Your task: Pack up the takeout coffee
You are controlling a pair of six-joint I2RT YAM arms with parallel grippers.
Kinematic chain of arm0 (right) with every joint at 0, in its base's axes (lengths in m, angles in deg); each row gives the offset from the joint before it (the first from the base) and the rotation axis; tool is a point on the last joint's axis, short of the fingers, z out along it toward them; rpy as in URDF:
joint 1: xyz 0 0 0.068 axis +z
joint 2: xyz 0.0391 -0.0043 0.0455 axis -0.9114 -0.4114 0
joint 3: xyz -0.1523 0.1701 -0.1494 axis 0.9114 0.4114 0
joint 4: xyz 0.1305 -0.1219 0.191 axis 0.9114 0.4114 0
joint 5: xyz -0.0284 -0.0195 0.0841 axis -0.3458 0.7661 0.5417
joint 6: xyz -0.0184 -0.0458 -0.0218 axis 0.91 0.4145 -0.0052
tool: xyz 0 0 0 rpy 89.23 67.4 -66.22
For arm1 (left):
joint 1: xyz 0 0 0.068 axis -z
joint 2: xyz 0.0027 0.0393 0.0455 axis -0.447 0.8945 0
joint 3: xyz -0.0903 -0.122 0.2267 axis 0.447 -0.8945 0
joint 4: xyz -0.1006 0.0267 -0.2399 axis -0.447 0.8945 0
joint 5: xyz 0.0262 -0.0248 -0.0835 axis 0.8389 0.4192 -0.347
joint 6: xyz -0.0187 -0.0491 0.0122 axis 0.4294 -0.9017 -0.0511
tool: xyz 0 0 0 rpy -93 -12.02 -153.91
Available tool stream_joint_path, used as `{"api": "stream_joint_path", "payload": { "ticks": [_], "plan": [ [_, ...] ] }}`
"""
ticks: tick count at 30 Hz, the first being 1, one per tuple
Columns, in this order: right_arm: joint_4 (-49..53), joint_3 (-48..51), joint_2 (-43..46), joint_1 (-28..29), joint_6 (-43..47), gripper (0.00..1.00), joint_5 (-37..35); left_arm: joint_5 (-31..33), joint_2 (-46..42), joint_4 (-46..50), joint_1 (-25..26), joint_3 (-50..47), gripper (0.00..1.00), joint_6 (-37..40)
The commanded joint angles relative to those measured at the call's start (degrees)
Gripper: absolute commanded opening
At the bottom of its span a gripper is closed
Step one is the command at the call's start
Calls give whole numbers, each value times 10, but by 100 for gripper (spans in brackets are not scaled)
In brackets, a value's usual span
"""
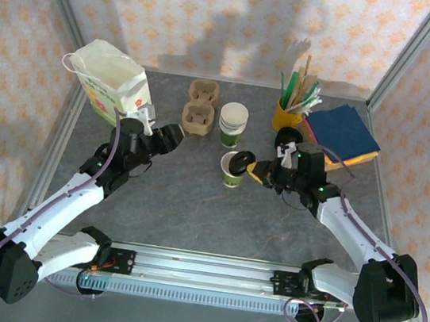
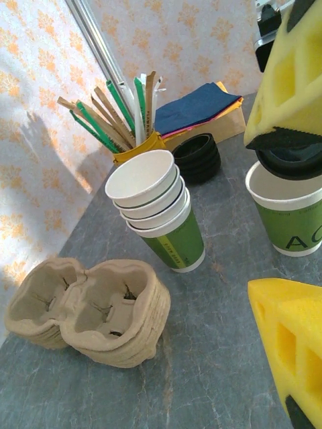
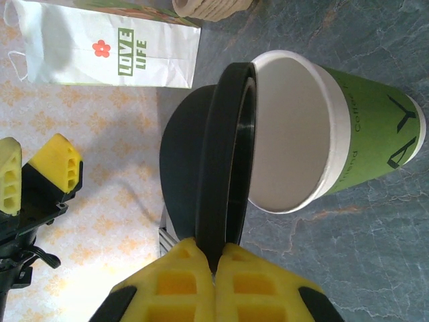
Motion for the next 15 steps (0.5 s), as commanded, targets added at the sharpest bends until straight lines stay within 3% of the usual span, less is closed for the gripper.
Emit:
{"api": "stream_joint_path", "payload": {
  "ticks": [1,15],
  "plan": [
    [-40,18,-5,-3,-9,2,6,10,3,-9,6,8,54,1],
    [-59,35,-14,-3,-2,11,0,6,9,-9,6,5,55,-2]
  ]
}}
